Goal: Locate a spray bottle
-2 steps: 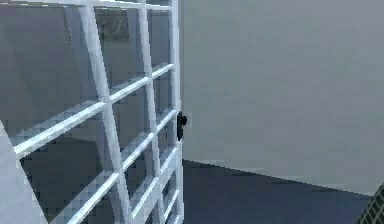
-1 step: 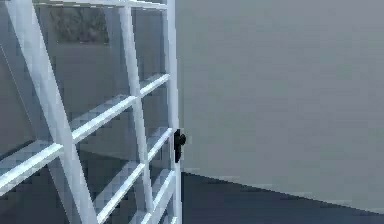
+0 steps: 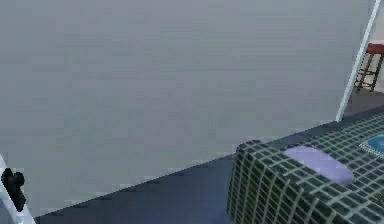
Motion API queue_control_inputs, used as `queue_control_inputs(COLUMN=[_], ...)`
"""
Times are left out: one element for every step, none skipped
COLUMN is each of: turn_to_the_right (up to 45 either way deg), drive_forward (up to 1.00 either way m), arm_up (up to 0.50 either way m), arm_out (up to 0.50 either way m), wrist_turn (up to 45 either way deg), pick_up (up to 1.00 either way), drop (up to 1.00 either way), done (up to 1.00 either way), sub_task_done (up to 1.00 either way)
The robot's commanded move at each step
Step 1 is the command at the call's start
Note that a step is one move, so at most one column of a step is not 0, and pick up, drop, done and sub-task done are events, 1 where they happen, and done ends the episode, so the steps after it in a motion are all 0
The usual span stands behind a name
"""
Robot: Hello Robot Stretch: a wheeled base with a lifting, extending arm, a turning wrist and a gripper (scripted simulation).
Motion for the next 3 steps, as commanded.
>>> queue_control_inputs(turn_to_the_right=[0.0, 0.0, -6.0], drive_forward=[1.0, 0.2, 0.0], arm_up=[0.0, 0.0, 0.0], arm_out=[0.0, 0.0, 0.0], wrist_turn=[0.0, 0.0, 0.0], pick_up=[0.0, 0.0, 0.0], drop=[0.0, 0.0, 0.0], done=[0.0, 0.0, 0.0], sub_task_done=[0.0, 0.0, 0.0])
